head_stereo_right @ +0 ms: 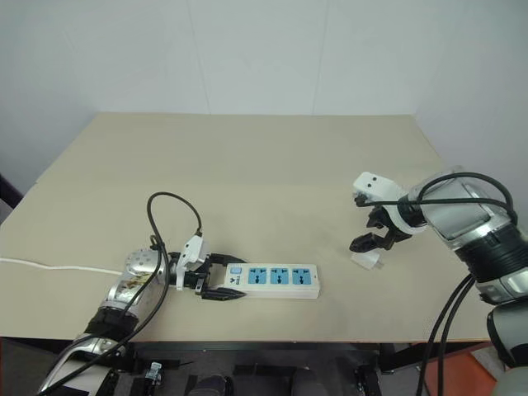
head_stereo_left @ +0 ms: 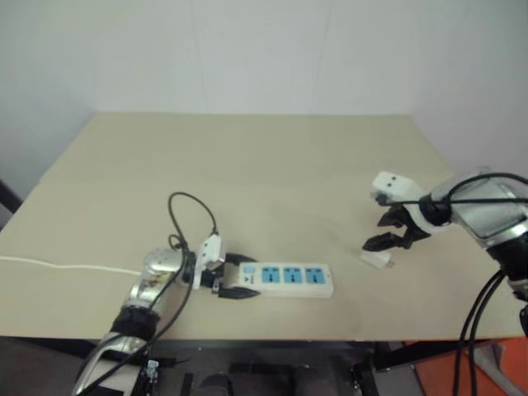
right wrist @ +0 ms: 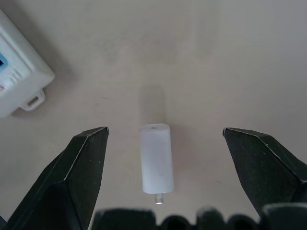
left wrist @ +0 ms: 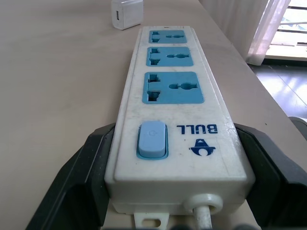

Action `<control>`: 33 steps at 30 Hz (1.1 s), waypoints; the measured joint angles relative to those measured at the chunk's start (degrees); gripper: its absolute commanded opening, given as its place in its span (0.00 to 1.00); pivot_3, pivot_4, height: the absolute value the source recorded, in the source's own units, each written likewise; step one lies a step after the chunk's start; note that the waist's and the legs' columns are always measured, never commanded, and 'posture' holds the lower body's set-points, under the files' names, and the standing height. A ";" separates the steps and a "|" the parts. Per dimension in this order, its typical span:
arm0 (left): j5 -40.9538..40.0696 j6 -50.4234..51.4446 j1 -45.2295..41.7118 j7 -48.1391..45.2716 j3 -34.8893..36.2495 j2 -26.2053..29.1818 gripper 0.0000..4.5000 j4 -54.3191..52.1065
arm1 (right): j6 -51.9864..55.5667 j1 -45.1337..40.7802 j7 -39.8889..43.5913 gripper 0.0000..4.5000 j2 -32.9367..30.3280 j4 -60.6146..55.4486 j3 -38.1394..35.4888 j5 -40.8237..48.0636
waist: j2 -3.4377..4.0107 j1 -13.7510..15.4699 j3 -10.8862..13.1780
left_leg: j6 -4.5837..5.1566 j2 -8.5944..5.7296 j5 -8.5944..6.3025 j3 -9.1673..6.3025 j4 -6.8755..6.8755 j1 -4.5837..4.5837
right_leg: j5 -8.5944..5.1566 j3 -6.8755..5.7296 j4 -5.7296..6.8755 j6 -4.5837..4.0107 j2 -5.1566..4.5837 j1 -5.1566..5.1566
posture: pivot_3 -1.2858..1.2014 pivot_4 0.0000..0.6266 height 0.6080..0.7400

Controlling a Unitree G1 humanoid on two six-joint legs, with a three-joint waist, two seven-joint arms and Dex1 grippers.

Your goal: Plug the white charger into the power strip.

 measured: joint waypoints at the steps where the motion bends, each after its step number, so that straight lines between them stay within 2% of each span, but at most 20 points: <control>1: -0.20 0.30 0.21 0.21 -0.02 0.15 0.73 -0.35 | -0.76 -0.04 0.76 1.00 0.35 0.67 0.45 -0.81 | 0.00 0.00 0.00 | 0.00 0.00 0.00 0.00 0.00 -0.01 | 0.00 0.00 0.00 0.00 0.00 0.00 | 0.52 0.24 1.00; 13: -0.77 2.96 2.39 3.45 -0.49 0.49 0.73 -4.44 | -6.44 -0.03 6.52 1.00 6.06 9.08 3.62 -8.34 | 0.01 0.19 0.00 | 0.00 -0.02 0.00 0.00 0.02 -0.01 | 0.01 0.00 0.00 -0.01 -0.02 0.02 | 0.52 0.24 1.00; 22: -1.20 3.67 3.65 4.74 -0.64 0.84 0.73 -6.35 | -9.95 0.56 7.29 1.00 9.55 15.62 5.28 -13.21 | 0.02 0.18 -0.01 | 0.00 -0.03 0.00 0.00 0.02 0.00 | 0.01 0.00 0.02 -0.02 -0.02 0.01 | 0.52 0.24 1.00; 25: -1.42 3.76 3.74 5.04 -0.83 1.03 0.73 -6.46 | -10.82 0.60 7.67 0.86 10.15 16.15 5.16 -14.70 | 0.02 0.18 -0.02 | 0.00 -0.03 0.00 0.00 0.02 0.04 | 0.02 -0.01 0.03 -0.02 -0.02 0.06 | 0.52 0.24 1.00; 33: -1.71 3.83 3.93 5.37 -1.07 1.33 0.73 -6.60 | -12.18 0.74 7.83 0.26 11.25 17.23 4.38 -17.20 | 0.03 0.18 -0.03 | 0.00 -0.03 0.00 0.00 0.02 0.13 | 0.02 -0.01 0.03 -0.02 -0.02 0.15 | 0.52 0.24 1.00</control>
